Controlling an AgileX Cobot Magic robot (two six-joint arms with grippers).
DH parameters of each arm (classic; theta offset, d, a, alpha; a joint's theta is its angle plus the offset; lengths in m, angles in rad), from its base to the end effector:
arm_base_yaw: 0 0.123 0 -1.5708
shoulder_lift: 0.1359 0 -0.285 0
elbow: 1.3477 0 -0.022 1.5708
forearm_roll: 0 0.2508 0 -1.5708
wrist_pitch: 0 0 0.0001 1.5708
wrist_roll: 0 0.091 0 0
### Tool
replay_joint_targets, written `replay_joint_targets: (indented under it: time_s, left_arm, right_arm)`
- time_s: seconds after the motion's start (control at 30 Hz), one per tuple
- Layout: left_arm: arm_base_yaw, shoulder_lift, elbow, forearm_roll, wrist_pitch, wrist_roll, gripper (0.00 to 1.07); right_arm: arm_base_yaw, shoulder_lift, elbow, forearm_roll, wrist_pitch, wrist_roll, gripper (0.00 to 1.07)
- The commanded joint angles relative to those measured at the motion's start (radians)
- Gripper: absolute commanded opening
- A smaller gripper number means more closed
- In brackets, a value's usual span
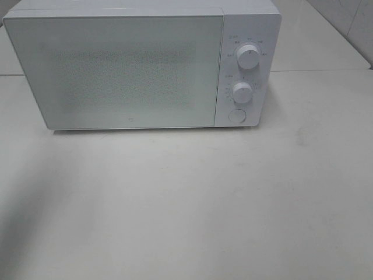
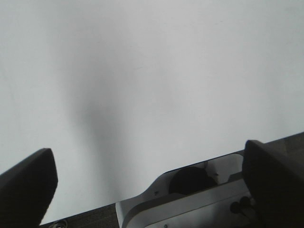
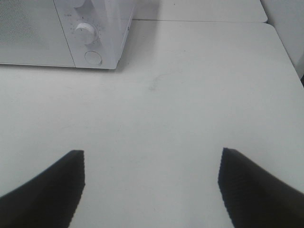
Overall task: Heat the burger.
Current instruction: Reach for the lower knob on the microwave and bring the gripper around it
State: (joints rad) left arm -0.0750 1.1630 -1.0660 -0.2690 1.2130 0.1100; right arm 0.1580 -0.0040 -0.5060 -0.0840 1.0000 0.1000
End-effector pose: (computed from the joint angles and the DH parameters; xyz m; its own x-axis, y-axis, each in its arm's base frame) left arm 0.2032 -0.0380 0.3346 -0.9309 0.0833 -0.3556 0.1729 0.9582 -0.2281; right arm -0.0029 -0.0070 0.2842 -0.3901 -0.0071 -0.9207 -0.0716 0.9972 0.0226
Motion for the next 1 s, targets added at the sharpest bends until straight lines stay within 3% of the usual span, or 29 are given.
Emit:
replay_joint_targets:
  time_s: [0.03,0.1,0.27,0.63,0.77,0.87,1.0]
  left_arm:
    - [0.048,-0.069,0.057,0.029,0.097,-0.011,0.98]
    - [0.097,-0.150,0.132,0.076,0.097,-0.011,0.98]
    - [0.120,-0.304,0.242,0.127,0.077,-0.011,0.98]
    - [0.120,-0.655,0.414,0.125,0.004,-0.002,0.98]
    - [0.120,-0.826,0.522,0.116,-0.068,0.000,0.98]
    - [0.120,-0.928,0.529,0.114,-0.160,0.000,0.98]
    - [0.120,-1.030,0.549,0.119,-0.140,0.000,0.98]
  right_arm:
    - [-0.009,-0.027,0.002,-0.001,-0.005,-0.006,0.75]
    - [-0.009,-0.027,0.002,0.001,-0.005,-0.010,0.75]
    - [-0.009,-0.027,0.002,0.001,-0.005,-0.010,0.75]
    - [-0.008,-0.027,0.002,0.001,-0.005,-0.009,0.75]
    - [-0.008,-0.027,0.002,0.001,-0.005,-0.009,0.75]
    - [-0.008,-0.027,0.002,0.001,-0.005,-0.009,0.75]
    - [-0.008,-0.027,0.002,0.001,-0.005,-0.009,0.75]
